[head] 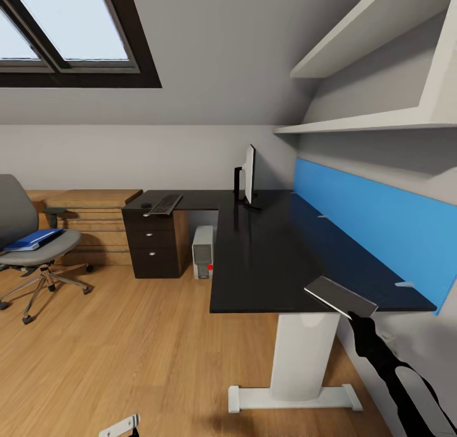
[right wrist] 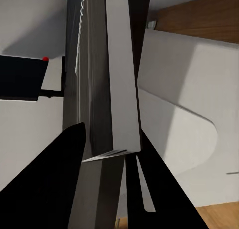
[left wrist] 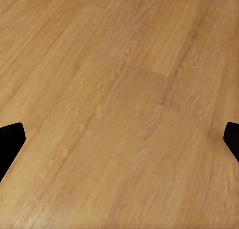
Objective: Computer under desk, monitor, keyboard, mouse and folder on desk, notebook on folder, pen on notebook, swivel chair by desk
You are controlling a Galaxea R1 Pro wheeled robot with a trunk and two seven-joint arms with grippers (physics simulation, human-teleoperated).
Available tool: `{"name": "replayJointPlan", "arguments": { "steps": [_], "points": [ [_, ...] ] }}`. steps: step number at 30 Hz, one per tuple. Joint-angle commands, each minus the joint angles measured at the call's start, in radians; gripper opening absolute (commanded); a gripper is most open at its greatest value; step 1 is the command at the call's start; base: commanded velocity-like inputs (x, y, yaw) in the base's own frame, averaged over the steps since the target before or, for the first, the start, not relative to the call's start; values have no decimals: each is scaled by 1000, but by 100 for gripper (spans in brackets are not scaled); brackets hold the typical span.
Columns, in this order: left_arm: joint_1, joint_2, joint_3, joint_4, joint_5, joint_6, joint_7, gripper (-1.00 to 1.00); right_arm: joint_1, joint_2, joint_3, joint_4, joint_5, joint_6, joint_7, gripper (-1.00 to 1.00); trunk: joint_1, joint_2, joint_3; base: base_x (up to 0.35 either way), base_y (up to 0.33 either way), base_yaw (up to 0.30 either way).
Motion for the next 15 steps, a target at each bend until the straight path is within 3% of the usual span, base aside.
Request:
{"name": "replayJointPlan", "arguments": {
  "steps": [1,15],
  "points": [
    [0,0,-1,-2,7,0,3,100,0,0,-1,-1,-8,5,-7,-100,0,0,-1,0,0,0],
    [0,0,-1,-2,7,-1,3,100,0,0,-1,-1,-9,5,-7,-100,0,0,-1,0,0,0]
  ]
}}
